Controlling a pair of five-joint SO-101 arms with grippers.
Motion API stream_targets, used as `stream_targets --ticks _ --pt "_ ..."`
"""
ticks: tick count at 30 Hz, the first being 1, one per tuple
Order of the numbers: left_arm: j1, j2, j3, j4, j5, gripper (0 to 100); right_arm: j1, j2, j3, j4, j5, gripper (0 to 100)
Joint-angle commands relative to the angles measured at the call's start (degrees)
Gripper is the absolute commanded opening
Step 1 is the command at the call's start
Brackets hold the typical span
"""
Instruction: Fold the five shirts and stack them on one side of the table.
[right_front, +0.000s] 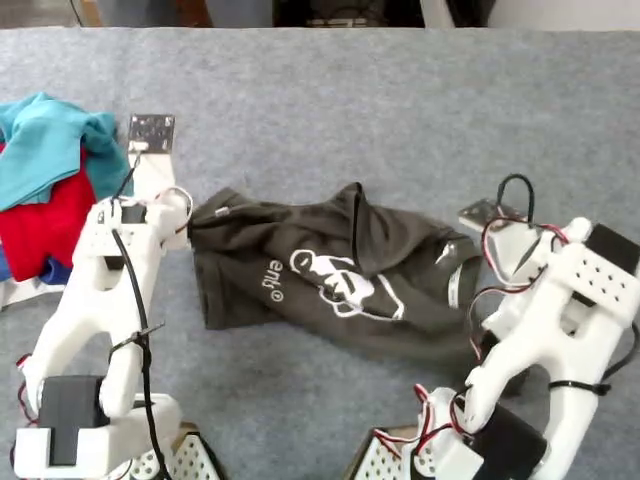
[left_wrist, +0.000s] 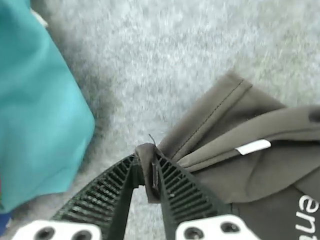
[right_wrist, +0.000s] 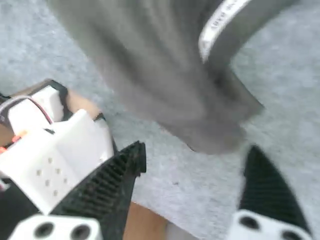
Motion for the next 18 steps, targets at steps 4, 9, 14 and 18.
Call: stream_targets --ticks 4,9,14,18 --pt "2.2 -0.8 8.1 -12.8 2.7 3 -3.6 -1.9 -9.8 0.4 -1.8 31.4" --pt "1.5 -0.7 10.9 -17.7 7.0 3 -17.8 -1.5 -10.9 -1.4 -10.5 6.6" --pt "-1.4 -0.6 11.3 -18.9 7.5 3 -33.3 0.2 -3.9 -10.0 -20.4 5.4" --pt "-1.4 -0.6 11.4 -18.9 7.5 3 -42.2 5.4 1.9 -20.4 -29.2 4.5"
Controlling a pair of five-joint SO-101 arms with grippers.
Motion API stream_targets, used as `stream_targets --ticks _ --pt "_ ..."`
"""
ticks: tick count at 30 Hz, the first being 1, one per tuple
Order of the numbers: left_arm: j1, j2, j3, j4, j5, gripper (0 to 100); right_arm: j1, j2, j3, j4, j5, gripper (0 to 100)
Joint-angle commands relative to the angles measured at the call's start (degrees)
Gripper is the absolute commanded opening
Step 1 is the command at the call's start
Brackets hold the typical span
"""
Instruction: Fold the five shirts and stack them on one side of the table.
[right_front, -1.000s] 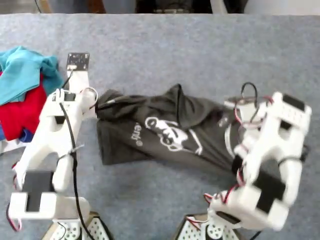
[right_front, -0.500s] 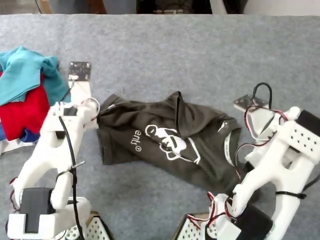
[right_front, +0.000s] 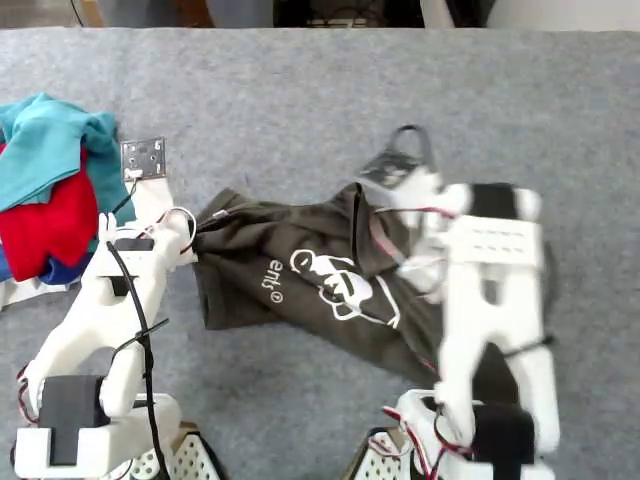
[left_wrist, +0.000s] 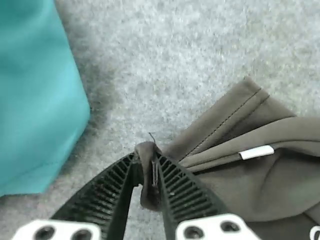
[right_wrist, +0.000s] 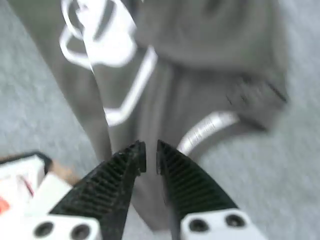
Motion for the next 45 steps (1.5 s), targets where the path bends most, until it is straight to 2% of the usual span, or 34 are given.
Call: stream_targets --ticks 1,10,17,25,28,31,35,40,43,45 --pt "-0.7 -0.6 -0.1 -1.1 0.4 3 -7.1 4.1 2.7 -8.8 -7.2 4.5" --pt "-0.7 -0.6 -0.1 -1.1 0.4 3 -5.4 21.1 0.4 -27.5 -13.8 4.5" --pt "-0.7 -0.6 -0.1 -1.1 0.4 3 0.5 29.8 -13.1 -41.0 -21.7 4.2" --pt "-0.7 -0.5 -0.1 -1.1 0.4 3 4.0 39.2 -30.0 -51.8 -26.5 1.5" --pt "-0.7 -0.5 -0.1 -1.1 0.4 3 6.2 41.8 -35.3 -52.8 -28.0 1.5" --pt "-0.7 -0.5 -0.1 -1.1 0.4 3 7.6 41.5 -39.3 -45.9 -29.9 1.5" --pt "-0.7 -0.5 -0.1 -1.1 0.4 3 7.6 38.0 -45.9 -21.9 -29.6 1.5" --pt "-0.7 -0.5 -0.1 -1.2 0.4 3 7.6 37.4 -52.4 2.3 -19.3 1.5" --pt "-0.7 -0.5 -0.1 -1.3 0.4 3 7.5 38.9 -52.2 10.7 -14.2 1.6" --pt "-0.7 -0.5 -0.1 -1.3 0.4 3 7.5 40.8 -51.3 11.8 -12.5 1.8"
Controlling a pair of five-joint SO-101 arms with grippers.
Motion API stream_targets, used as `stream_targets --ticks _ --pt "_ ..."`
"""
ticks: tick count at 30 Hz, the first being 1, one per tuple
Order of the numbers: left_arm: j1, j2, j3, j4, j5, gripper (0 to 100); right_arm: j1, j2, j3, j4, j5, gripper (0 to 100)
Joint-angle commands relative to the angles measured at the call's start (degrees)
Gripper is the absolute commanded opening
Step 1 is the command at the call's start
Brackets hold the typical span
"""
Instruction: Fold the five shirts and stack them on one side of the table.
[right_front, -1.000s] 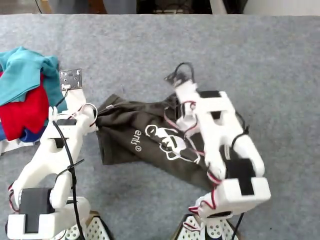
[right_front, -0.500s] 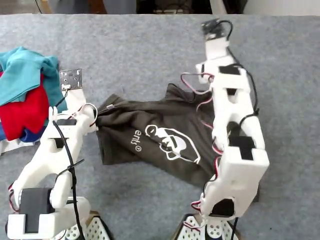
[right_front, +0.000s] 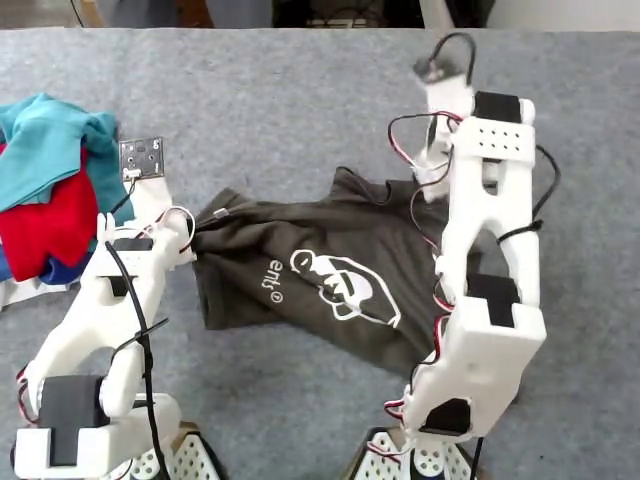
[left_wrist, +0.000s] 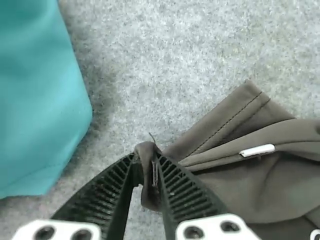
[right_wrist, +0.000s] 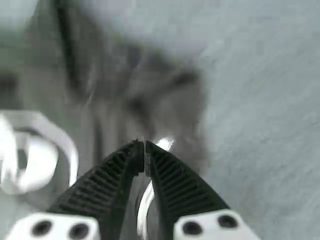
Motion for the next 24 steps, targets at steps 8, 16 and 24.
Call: stream_targets --ticks 8,16,24 --pt "-0.4 -0.5 -0.1 -0.8 0.3 3 -5.5 12.2 -3.6 -13.9 -2.5 1.5" --pt "-0.4 -0.2 -0.1 -0.8 0.3 3 -4.5 28.7 -22.4 -28.4 -15.4 1.5" --pt "-0.4 2.5 -1.7 -0.8 0.3 3 2.4 40.6 -48.4 -23.5 -18.6 1.5"
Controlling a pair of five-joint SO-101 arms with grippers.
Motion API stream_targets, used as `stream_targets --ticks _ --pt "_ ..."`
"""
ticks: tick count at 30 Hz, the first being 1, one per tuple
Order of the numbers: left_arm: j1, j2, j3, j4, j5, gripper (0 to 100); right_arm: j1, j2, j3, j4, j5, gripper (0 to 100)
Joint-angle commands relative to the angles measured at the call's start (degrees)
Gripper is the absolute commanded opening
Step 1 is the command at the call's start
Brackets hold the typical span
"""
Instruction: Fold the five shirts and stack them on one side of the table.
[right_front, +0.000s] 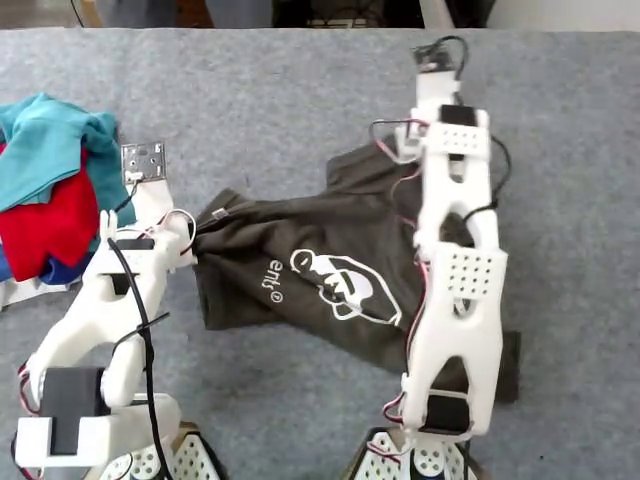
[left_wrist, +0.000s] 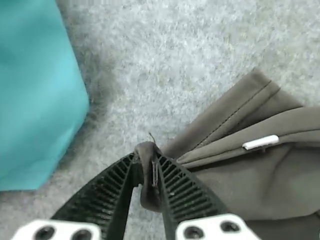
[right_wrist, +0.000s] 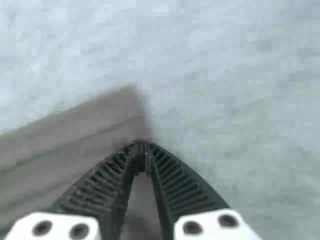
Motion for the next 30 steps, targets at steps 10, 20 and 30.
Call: stream_targets --ticks 10,20,30 --pt "-0.4 -0.3 -1.6 -0.6 0.3 3 2.9 5.6 -37.6 27.7 3.9 1.8" --pt "-0.4 -0.4 -1.2 -0.5 0.3 3 -3.8 13.1 -38.5 27.3 8.7 27.9" --pt "-0.3 -0.4 -1.3 -0.5 0.3 3 -5.1 15.0 -38.5 19.7 9.1 26.2"
